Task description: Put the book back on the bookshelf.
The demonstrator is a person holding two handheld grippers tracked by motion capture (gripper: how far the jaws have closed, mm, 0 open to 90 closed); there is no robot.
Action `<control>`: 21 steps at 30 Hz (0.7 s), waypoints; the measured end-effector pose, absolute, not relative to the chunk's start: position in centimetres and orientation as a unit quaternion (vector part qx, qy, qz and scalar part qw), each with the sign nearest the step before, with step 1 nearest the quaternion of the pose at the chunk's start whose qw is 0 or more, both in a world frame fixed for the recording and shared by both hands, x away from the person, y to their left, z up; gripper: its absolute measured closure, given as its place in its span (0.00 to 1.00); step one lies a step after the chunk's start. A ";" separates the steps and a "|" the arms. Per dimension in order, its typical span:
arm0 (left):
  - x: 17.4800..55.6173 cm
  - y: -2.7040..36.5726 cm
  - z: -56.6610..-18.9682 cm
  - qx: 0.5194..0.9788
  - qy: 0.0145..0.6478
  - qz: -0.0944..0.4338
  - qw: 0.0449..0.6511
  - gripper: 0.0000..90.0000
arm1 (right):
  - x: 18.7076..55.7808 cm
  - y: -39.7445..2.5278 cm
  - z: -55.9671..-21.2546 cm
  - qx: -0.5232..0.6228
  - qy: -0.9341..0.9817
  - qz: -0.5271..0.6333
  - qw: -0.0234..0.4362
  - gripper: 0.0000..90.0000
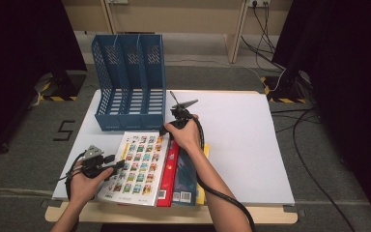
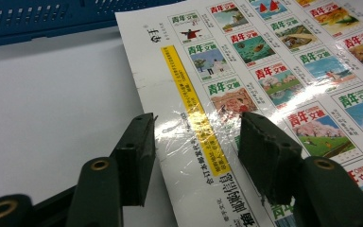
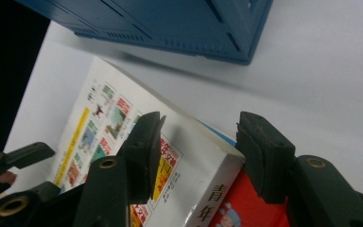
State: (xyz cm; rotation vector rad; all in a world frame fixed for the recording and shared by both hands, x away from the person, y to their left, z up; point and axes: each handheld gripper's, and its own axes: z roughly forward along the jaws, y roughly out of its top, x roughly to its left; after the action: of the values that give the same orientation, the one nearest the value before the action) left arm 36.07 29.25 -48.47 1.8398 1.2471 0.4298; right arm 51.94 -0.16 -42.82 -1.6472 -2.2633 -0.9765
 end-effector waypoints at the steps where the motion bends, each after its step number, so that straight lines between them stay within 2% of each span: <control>1: 36.1 29.4 -48.5 0.735 0.501 0.170 0.425 0.51 | 51.9 -0.1 -42.5 -0.549 -0.761 -0.335 0.086 0.58; 5: 36.1 29.6 -48.7 0.727 0.510 0.164 0.430 0.51 | 51.3 0.2 -41.1 -0.541 -0.752 -0.366 0.089 0.59; 9: 36.0 29.5 -48.7 0.730 0.507 0.169 0.425 0.51 | 51.0 0.4 -41.2 -0.549 -0.752 -0.357 0.077 0.57; 14: 36.0 29.4 -48.7 0.731 0.506 0.167 0.427 0.51 | 51.1 -0.4 -41.9 -0.572 -0.739 -0.341 0.102 0.57; 21: 35.9 29.2 -48.7 0.730 0.506 0.170 0.426 0.52 | 50.8 -0.8 -42.2 -0.581 -0.737 -0.327 0.114 0.55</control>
State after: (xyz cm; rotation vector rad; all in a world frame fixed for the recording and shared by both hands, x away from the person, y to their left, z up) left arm 35.92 29.23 -48.72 1.8258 1.2644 0.4260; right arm 50.79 -0.84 -42.21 -1.7040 -2.1603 -0.9585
